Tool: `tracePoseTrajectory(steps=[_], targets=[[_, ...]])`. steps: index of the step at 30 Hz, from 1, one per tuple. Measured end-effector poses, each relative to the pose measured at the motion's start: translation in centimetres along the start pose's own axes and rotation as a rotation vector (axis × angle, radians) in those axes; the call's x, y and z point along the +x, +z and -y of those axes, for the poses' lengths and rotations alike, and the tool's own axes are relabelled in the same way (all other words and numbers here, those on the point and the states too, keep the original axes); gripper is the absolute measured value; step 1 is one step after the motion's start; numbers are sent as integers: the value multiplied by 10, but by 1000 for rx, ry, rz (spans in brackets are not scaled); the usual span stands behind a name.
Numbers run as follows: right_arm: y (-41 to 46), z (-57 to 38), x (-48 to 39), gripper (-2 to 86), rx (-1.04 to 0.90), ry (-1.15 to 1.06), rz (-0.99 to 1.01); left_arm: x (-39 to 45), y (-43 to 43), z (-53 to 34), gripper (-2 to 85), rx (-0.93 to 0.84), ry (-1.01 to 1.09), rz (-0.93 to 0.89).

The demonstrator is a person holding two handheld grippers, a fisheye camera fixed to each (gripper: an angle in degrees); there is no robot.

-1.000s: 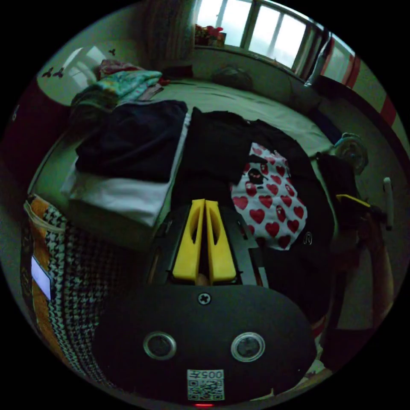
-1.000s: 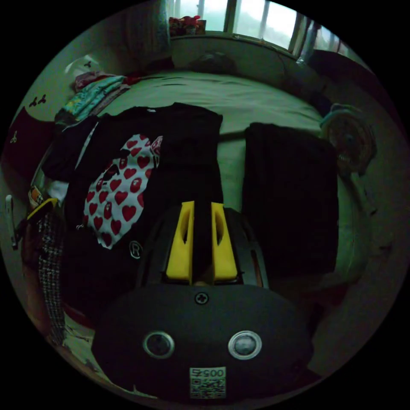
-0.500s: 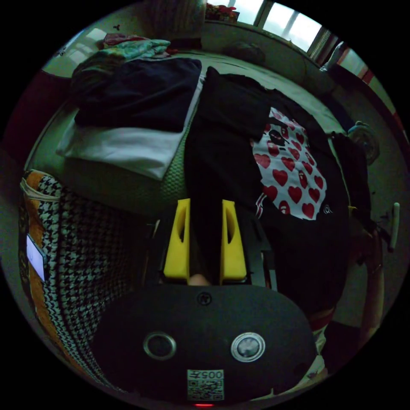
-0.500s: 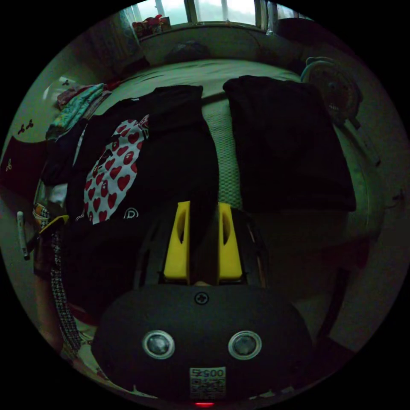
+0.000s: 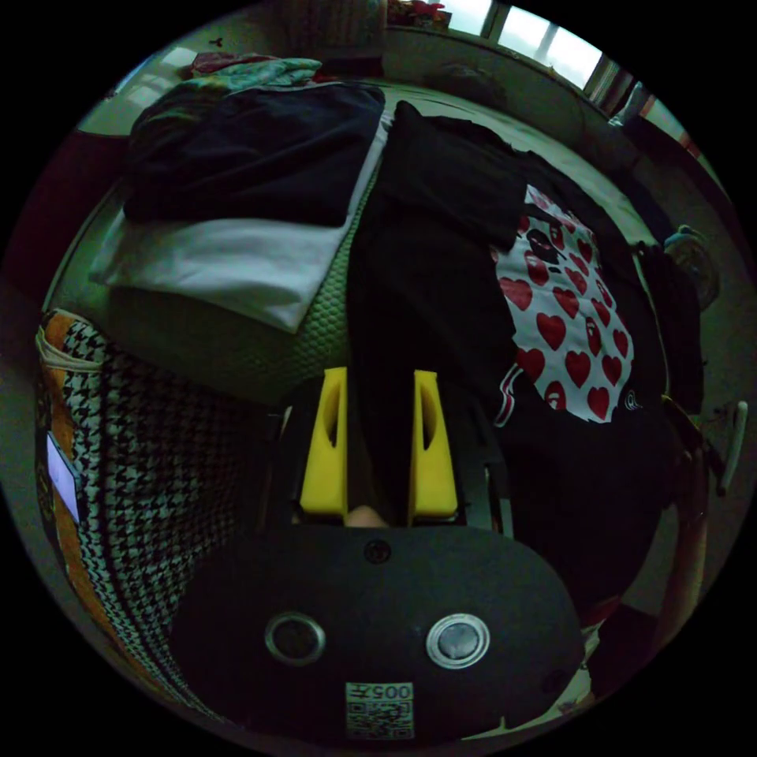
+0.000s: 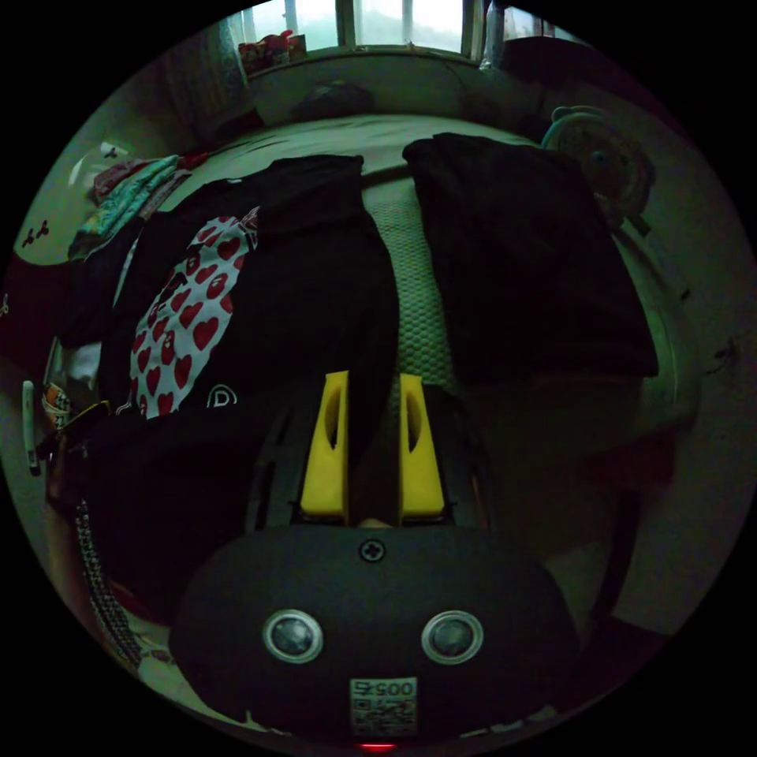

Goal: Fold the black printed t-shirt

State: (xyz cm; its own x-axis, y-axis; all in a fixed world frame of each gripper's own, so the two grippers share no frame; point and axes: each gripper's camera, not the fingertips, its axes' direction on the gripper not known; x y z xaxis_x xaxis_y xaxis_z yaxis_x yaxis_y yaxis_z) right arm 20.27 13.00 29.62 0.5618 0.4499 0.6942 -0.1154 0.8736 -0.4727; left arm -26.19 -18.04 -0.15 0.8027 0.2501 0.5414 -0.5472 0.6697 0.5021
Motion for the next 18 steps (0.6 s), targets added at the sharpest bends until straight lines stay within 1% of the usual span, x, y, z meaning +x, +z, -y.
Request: tracePoseTrajectory(steps=[3,5,8,11,14,16,18], targets=[[-2,-11,-3,46,0,-5,2,-4,-2,-2,108,-8,5,8],[-1,-20,-7,7,8,-25,36,-5,-3,-4,95,-6,11,11],[-1,-27,-11,-10,-4,-93,0,-10,-6,-5,70,-15,-13,-7],[-14,-32,-6,-12,28,-127,42,-16,-15,-7,32,8,11,-76],[-39,-29,5,-13,130,-128,77,-22,-41,-7,19,118,41,-59],[-50,-20,10,-14,161,-126,127,-27,-65,3,14,198,54,-72],[-57,-7,12,-14,194,-113,115,-29,-81,15,12,261,63,-65]])
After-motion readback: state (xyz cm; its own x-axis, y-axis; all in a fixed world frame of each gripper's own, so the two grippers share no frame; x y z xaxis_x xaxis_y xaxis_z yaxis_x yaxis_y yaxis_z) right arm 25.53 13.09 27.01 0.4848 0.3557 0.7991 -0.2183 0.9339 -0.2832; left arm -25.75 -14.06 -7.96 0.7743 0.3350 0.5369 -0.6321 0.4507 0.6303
